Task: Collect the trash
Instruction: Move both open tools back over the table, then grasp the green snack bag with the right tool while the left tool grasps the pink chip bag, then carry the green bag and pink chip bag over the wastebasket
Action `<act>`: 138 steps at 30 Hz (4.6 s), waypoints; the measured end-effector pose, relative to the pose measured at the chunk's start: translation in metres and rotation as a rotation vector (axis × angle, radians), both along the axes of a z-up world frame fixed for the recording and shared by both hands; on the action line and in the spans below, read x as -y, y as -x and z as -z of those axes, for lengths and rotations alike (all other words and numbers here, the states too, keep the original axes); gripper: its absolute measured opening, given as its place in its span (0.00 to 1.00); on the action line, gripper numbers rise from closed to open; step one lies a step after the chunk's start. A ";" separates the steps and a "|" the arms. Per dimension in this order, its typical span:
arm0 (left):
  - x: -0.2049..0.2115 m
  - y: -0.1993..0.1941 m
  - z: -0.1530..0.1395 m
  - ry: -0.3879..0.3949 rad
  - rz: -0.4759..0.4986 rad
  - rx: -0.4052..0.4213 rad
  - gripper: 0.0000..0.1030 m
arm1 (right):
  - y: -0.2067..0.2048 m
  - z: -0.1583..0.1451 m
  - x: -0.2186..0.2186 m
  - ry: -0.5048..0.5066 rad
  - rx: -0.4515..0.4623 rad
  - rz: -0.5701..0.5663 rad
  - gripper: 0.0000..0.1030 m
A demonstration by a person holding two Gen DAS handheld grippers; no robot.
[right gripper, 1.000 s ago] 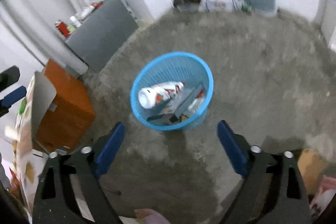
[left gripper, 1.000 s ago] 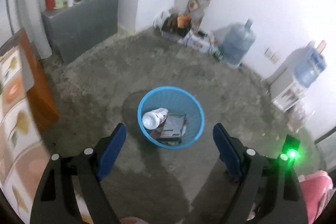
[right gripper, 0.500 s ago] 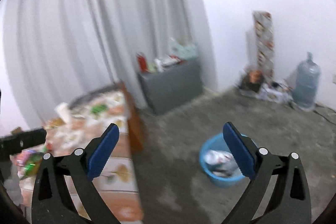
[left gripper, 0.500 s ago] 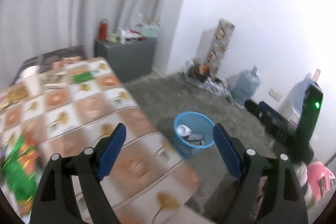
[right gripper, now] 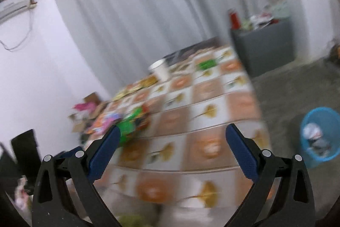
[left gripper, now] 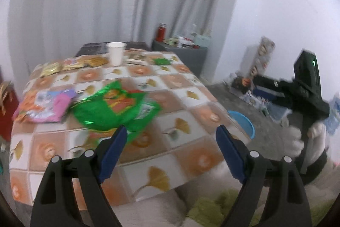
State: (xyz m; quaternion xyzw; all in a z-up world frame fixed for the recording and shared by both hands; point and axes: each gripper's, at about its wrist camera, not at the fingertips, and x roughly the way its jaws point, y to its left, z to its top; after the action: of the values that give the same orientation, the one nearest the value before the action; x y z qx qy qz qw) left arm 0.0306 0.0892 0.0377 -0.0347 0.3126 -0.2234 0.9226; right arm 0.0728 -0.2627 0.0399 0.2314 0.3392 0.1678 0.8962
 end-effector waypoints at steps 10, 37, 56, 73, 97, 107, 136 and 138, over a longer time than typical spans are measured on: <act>-0.159 -0.082 0.038 0.548 -0.403 -0.234 0.81 | -0.059 0.031 -0.045 -0.239 -0.184 -0.142 0.86; -0.247 -0.172 0.108 0.456 -0.900 -0.358 0.23 | -0.175 0.125 -0.144 -0.274 -0.637 -0.326 0.15; -0.142 -0.153 0.083 0.370 -0.344 -0.374 0.07 | -0.068 0.089 0.002 -0.173 -0.515 0.057 0.08; -0.085 -0.172 0.100 0.059 -0.342 -0.437 0.26 | -0.068 0.090 -0.008 -0.122 -0.515 0.012 0.27; -0.050 -0.149 0.052 -0.142 -0.329 -0.193 0.13 | -0.065 0.081 0.005 -0.183 -0.448 0.046 0.03; -0.043 -0.143 0.040 -0.170 -0.331 -0.141 0.13 | -0.067 0.078 0.016 -0.217 -0.418 0.069 0.00; -0.024 -0.133 0.009 -0.147 -0.281 -0.052 0.13 | -0.035 0.060 0.069 -0.385 -0.275 0.163 0.00; -0.019 -0.135 0.005 -0.148 -0.267 -0.040 0.13 | -0.031 0.061 0.072 -0.400 -0.264 0.168 0.00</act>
State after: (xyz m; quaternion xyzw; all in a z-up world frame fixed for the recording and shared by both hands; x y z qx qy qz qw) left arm 0.1652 0.1084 0.0331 -0.0125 0.3393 -0.0744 0.9377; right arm 0.1042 -0.3343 -0.0211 0.4513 0.3932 0.1247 0.7913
